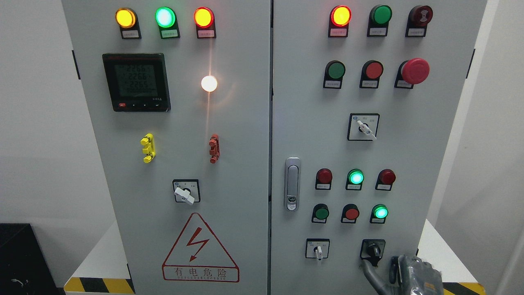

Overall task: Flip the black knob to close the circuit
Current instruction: 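Grip the black knob with the right hand and twist it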

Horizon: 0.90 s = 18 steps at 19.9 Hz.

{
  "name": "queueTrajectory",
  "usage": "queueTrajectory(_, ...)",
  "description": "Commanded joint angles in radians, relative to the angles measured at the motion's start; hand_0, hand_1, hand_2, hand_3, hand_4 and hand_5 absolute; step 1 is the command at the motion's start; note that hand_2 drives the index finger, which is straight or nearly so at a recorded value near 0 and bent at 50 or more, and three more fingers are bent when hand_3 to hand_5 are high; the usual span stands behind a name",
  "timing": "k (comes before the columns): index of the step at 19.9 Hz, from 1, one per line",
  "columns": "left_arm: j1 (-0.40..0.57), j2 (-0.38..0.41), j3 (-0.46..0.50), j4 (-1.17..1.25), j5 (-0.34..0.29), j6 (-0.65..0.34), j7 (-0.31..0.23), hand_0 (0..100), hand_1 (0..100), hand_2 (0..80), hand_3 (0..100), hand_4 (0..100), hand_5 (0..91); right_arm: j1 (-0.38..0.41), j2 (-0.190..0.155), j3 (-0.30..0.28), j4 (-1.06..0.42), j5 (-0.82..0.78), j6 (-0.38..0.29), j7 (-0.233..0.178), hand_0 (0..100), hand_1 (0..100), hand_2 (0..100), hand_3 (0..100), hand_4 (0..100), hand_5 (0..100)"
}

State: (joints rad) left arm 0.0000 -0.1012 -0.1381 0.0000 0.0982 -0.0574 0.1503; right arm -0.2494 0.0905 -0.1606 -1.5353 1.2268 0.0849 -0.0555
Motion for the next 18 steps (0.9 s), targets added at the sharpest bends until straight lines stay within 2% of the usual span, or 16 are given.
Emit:
queueTrajectory(1,0.023,0.0,0.0,-0.029,0.0,0.001,0.0,12,56,0.0,0,0,0.0,0.001,-0.011,-0.004,0.0,0.0,-0.001,0.0,0,0,86,100,99,100)
queueTrajectory(18,0.023,0.0,0.0,-0.029,0.0,0.001,0.0,12,56,0.0,0,0,0.0,-0.007,-0.035,-0.019,0.012,0.0,-0.001,0.0,0,0,86,100,99,100)
